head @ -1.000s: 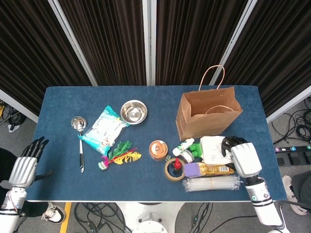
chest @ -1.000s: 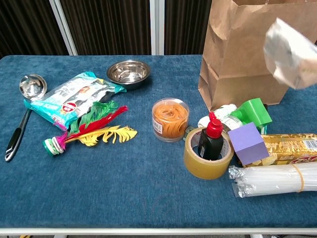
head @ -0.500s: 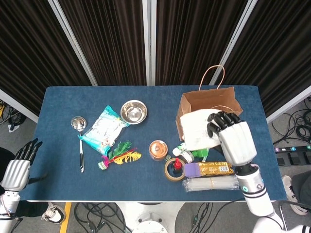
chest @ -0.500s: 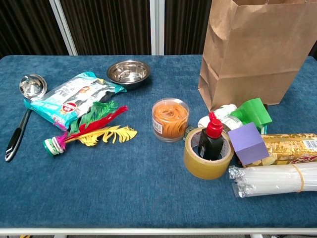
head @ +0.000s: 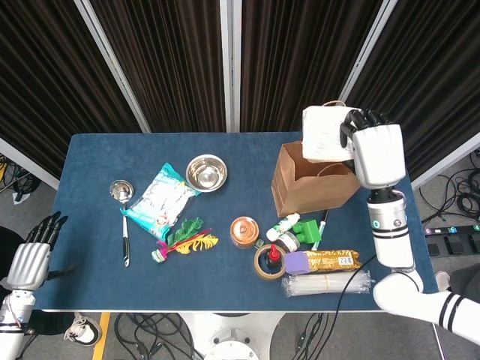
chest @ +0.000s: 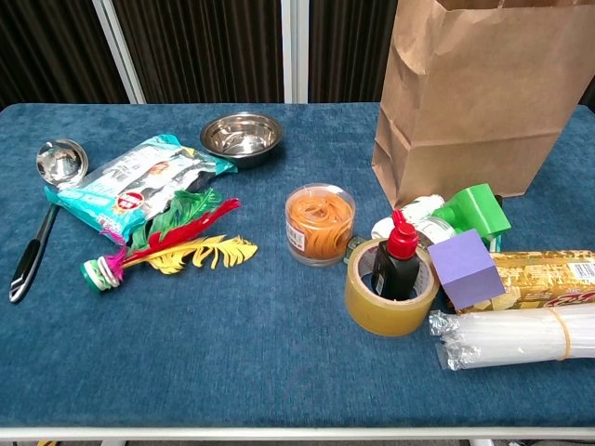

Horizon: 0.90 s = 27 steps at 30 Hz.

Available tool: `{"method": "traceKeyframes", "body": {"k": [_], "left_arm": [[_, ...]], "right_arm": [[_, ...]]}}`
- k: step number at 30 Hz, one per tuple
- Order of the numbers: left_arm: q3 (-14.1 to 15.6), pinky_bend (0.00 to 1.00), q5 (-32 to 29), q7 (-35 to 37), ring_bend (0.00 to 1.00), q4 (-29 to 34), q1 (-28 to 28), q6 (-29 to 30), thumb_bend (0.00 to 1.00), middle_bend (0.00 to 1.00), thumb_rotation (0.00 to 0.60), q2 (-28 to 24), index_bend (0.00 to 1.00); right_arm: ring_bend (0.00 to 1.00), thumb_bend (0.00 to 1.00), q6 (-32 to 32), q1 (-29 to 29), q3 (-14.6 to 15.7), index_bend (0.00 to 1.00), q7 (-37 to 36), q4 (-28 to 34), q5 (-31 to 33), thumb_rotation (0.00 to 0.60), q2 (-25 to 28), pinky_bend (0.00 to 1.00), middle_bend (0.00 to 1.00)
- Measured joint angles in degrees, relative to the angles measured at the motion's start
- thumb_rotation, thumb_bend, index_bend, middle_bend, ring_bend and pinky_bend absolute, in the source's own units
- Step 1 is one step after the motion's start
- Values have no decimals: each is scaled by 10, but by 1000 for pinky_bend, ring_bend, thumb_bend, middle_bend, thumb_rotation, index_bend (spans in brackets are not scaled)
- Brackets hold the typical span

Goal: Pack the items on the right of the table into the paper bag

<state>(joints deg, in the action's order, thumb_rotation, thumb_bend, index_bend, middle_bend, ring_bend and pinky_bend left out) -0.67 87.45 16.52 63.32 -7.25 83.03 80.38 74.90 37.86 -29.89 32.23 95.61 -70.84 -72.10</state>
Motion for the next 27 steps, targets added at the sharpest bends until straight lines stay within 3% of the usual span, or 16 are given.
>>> {"method": "traceKeyframes", "body": {"k": [5,14,17,21,24,27], "left_arm": [[1,160,-2,0,23,-2,0,-3,166,122,600,0,74],[6,160,4,1,23,-6,0,-4,166,122,600,1,74],[6,160,4,2,24,-5,1,-2,166,122,600,0,74],[6,160,5,2,23,-3,1,-2,166,122,600,0,74],[5,160,4,2,24,-3,0,-2,167,122,600,0,74],[4,160,3,1,24,-3,0,-2,166,122,600,0,74]], "right_arm": [[407,261,-18,6,17,706,-35,-46,31,600,-16,533,466],[404,228,-31,1,47,672,-70,-55,43,600,-19,528,466],[352,129,-37,1,49,574,-71,-44,50,600,-9,467,444],[203,1,-58,0,52,365,-73,-25,69,600,12,317,325],[140,0,-72,1,54,290,-71,-11,88,600,26,255,268],[129,0,-74,3,55,276,-73,-3,96,600,32,247,256]]}}
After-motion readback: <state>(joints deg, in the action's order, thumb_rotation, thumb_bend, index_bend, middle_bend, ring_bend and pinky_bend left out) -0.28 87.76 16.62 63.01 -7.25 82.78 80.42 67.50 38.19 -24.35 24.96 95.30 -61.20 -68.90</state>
